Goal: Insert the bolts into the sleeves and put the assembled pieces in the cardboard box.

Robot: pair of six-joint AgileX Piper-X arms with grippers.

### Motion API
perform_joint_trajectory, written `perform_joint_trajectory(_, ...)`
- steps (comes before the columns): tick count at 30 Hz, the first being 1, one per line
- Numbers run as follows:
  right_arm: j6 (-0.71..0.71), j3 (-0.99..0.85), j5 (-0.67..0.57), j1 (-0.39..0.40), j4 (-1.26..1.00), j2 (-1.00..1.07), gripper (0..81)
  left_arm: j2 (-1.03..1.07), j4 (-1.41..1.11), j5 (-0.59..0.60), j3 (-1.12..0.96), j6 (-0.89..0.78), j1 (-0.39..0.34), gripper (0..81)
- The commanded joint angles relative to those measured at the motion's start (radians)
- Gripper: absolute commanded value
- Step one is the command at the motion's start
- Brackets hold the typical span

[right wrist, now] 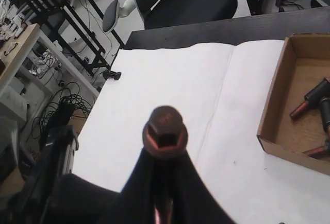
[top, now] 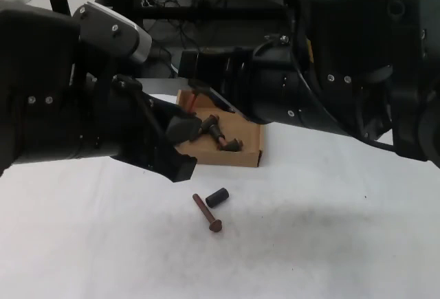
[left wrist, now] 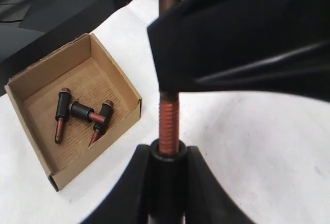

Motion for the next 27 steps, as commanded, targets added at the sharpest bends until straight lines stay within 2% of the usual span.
perform_joint_trajectory(1, 0.016, -0.010, -0.030, 0.018, -0.016, -0.026, 0.6, -0.006, -0.030, -0.027, -0.004, 0.000, 0.000, 1.7)
perform_joint_trajectory(9, -0.003, -0.010, -0.039, 0.022, -0.016, -0.026, 0.6, -0.006, -0.059, -0.010, -0.004, -0.003, -0.002, 1.7)
perform_joint_trajectory(16, -0.004, -0.010, -0.104, 0.022, -0.006, -0.026, 0.6, -0.006, -0.062, -0.007, -0.004, -0.003, -0.002, 1.7)
perform_joint_trajectory(27, -0.031, -0.008, -0.150, 0.022, 0.054, -0.026, 0.6, -0.014, -0.185, -0.007, -0.004, -0.014, -0.002, 1.7)
